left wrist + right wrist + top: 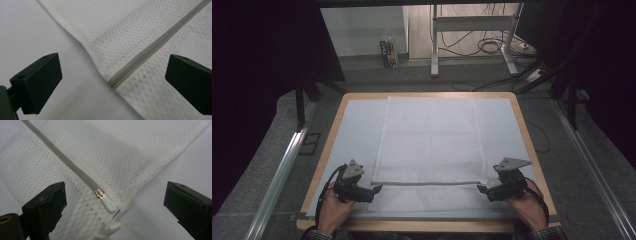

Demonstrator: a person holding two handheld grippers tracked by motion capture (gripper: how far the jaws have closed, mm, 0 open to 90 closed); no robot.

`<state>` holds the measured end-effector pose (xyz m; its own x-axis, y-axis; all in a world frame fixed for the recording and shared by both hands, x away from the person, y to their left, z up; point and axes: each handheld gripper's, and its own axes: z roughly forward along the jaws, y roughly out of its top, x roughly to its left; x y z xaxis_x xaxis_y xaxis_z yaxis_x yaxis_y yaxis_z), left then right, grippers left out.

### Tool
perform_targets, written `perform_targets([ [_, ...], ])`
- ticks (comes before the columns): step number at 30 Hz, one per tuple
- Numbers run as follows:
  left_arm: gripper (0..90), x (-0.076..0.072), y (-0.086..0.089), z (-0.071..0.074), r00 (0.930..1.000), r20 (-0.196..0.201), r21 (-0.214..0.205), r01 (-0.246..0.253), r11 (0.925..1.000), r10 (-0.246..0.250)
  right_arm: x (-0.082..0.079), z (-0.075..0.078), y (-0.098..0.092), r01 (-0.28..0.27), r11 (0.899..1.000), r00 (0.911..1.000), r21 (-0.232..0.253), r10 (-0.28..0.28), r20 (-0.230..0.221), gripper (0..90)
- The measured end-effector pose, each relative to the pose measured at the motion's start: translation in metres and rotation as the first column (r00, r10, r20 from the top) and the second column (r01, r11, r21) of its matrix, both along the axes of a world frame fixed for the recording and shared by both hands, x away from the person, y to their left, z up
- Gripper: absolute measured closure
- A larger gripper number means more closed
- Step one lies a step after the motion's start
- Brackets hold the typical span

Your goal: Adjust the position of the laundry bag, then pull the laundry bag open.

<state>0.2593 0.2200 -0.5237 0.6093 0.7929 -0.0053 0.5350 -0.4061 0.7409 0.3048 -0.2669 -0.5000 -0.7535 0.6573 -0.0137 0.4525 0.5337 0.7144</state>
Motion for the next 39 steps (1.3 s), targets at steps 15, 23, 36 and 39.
perform_targets([
  [15, 1.0, -0.005, 0.001, -0.002, 0.9998, -0.016, 0.029, -0.011, 0.9995, 0.011, -0.005, -0.003, -0.007, 0.004, 1.0, 0.9998, -0.002, -0.004, -0.017, 4.1],
  [23, 1.2, -0.005, 0.0, -0.003, 0.9998, -0.015, 0.02, 0.014, 0.9997, -0.014, -0.009, -0.005, -0.008, -0.003, 1.0, 0.9999, -0.014, 0.003, -0.016, 3.8],
  [36, 1.6, -0.004, -0.001, -0.005, 0.9995, -0.025, 0.033, 0.022, 0.9992, -0.021, -0.004, -0.015, -0.004, 0.011, 0.996, 0.9975, -0.086, -0.017, -0.069, 13.2],
  [39, 1.6, -0.003, -0.003, -0.006, 0.9993, -0.028, 0.04, 0.025, 0.9989, -0.024, 0.0, -0.019, 0.0, -0.006, 0.992, 0.9975, -0.127, -0.003, -0.07, 18.1],
])
